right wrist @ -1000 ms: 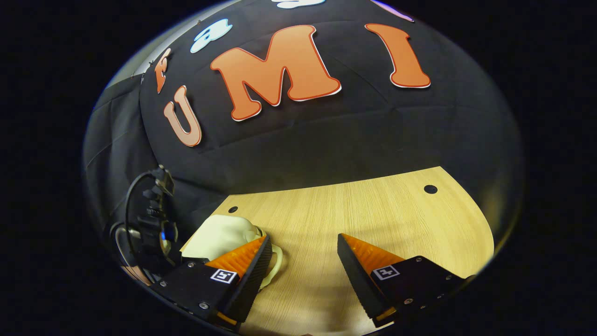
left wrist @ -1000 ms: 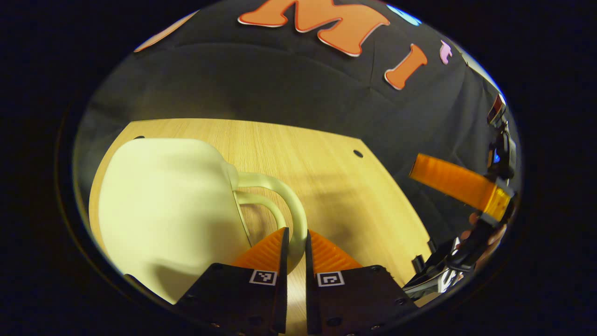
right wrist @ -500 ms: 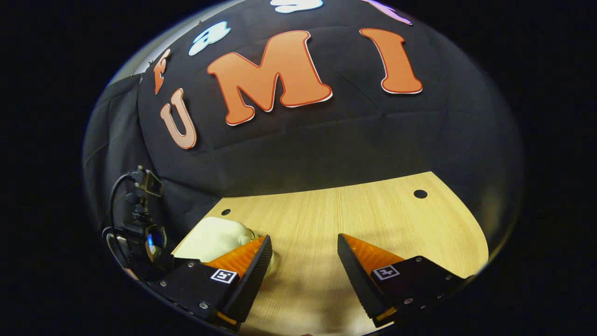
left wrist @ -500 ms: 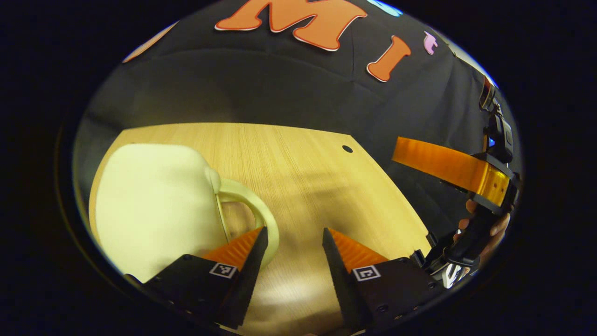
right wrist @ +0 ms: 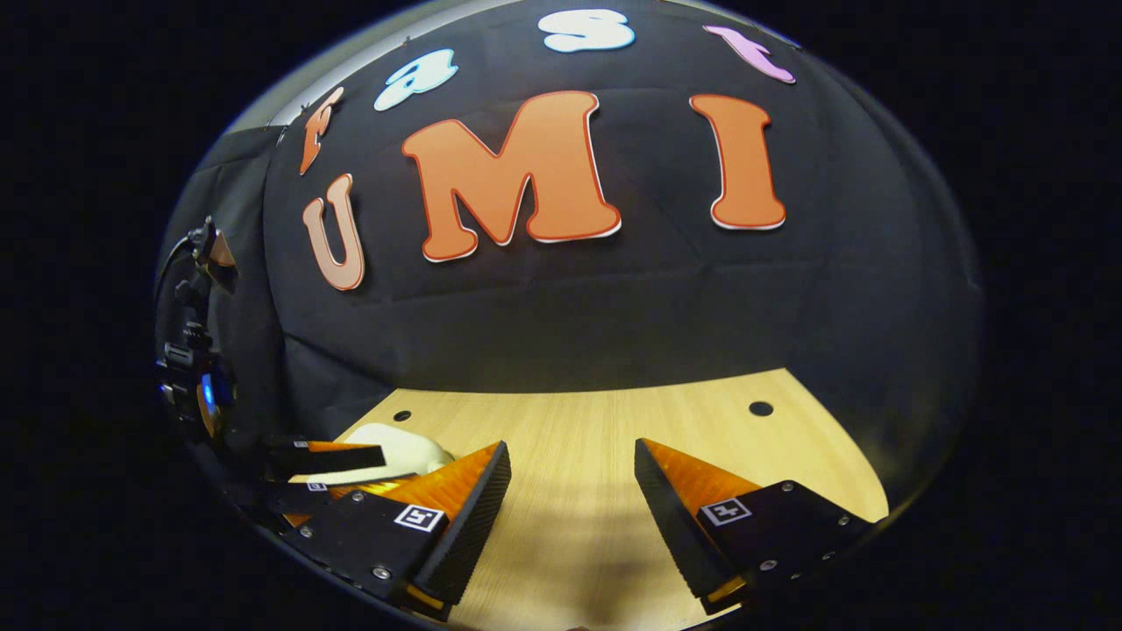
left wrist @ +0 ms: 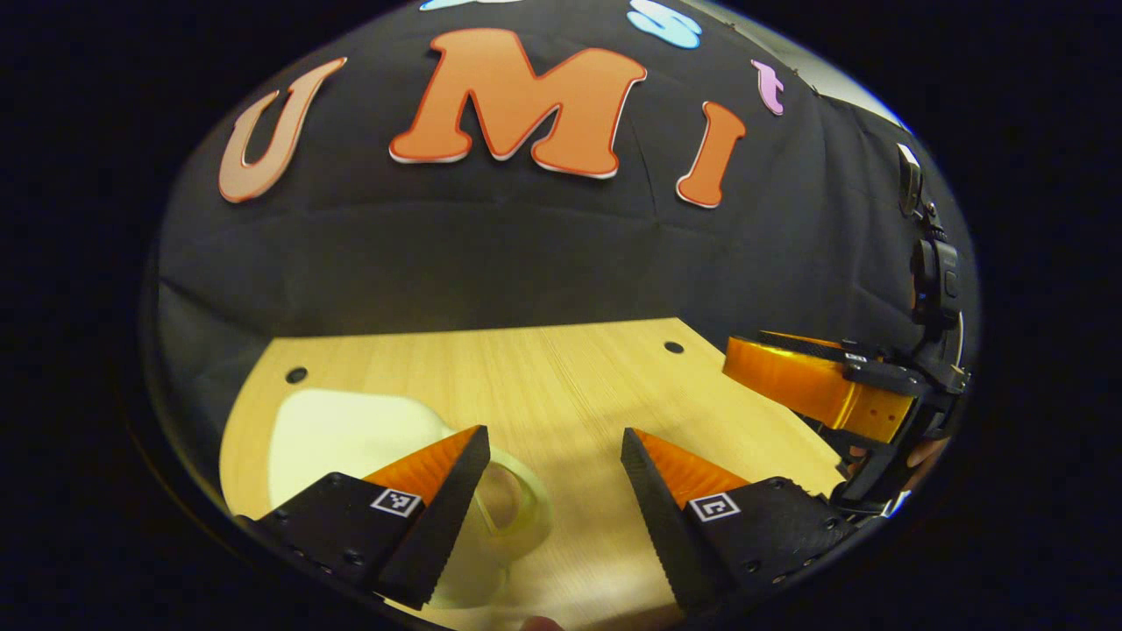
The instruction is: First open the suitcase, pack the skin care products into it, and then close the suitcase.
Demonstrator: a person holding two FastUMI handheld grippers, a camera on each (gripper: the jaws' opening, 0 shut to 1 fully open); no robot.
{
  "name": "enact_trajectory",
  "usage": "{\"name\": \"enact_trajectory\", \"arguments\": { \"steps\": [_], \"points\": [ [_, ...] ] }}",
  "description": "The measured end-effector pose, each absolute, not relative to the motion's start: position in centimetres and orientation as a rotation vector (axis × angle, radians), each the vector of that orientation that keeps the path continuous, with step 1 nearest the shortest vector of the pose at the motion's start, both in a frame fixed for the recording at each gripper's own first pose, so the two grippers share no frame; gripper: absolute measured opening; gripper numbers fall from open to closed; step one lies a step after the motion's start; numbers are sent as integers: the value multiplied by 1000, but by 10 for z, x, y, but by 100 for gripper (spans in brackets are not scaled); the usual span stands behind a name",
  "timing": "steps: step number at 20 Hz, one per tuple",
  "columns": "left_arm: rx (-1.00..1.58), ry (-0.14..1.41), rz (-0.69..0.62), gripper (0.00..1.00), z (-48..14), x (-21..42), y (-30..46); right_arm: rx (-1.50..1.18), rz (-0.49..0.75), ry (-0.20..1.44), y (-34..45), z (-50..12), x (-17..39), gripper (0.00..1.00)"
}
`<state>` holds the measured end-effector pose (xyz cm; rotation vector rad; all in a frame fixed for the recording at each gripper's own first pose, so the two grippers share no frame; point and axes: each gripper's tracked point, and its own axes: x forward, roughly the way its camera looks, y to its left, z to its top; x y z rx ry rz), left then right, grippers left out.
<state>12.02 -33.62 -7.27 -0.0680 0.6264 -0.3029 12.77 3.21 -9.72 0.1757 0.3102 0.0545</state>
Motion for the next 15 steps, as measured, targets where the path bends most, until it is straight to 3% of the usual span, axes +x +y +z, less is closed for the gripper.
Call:
{"name": "enact_trajectory", "arguments": {
  "steps": [7,15],
  "points": [
    [-34,422,-211,96,-36,129,-311,76,3,160,19,-56,133,92],
    [70,76,-138,95,51,136,-303,-3,-1,-15,21,0,124,93]
  ]
}}
